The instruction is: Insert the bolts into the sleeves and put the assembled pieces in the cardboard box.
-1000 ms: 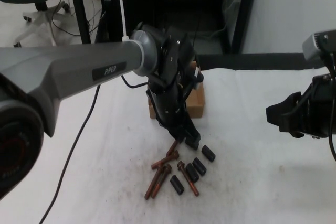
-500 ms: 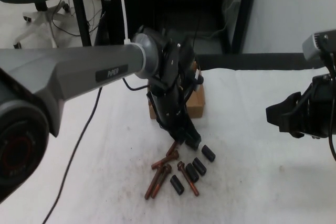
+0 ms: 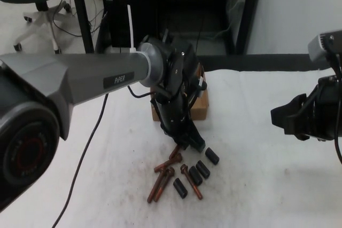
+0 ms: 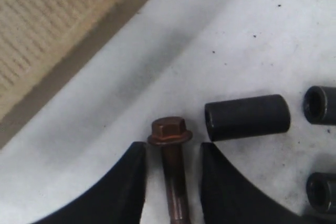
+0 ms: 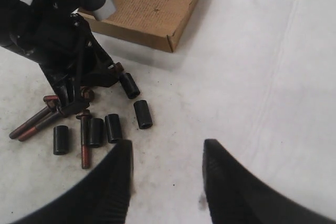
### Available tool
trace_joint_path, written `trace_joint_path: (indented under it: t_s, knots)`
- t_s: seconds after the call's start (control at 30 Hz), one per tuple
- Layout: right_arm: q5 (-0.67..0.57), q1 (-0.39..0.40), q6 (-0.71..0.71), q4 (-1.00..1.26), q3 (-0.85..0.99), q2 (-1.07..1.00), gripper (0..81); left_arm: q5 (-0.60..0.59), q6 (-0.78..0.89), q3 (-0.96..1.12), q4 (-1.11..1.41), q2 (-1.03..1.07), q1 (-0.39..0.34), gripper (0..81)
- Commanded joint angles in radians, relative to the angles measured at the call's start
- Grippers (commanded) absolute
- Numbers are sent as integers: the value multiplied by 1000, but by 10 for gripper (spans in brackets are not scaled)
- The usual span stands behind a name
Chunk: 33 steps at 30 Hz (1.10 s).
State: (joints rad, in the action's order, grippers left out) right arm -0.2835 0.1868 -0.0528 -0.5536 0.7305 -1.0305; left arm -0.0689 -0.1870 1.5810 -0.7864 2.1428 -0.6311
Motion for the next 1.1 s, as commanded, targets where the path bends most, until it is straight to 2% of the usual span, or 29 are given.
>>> trace_joint_path:
  t_s: [0.0, 0.17, 0.23, 0.3, 0.37, 0.53, 0.67, 0.83, 1.0, 1.07]
  knots:
    - [1, 1, -7, 3, 9, 10, 401, 7, 9, 5, -12, -2, -5, 316]
    - [1, 1, -7, 3, 9, 10, 401, 7, 9, 5, -20, -2, -5, 316]
    - [1, 1, -7, 3, 9, 10, 401, 7, 9, 5, -11, -2, -5, 288]
    - [0, 1, -7, 3, 9, 10, 398, 7, 9, 5, -4, -2, -5, 180]
    - [0, 1, -7, 3, 9, 10, 381, 7, 9, 5, -4, -2, -5, 5]
    - [0, 1, -7, 3, 9, 10, 330, 7, 10, 13, -27, -8, -5, 3]
    - [0, 1, -7, 5, 9, 10, 332, 7, 36, 48, -118, -49, 2, 3]
    - [-11, 1, -7, 35, 9, 10, 332, 7, 38, 52, -137, -198, 11, 4]
    - [-177, 1, 16, 94, 9, -4, 332, 7, 50, 14, -114, -407, 33, 3]
    - [-208, 1, 45, 117, 9, -24, 332, 7, 81, -19, -130, -498, 48, 3]
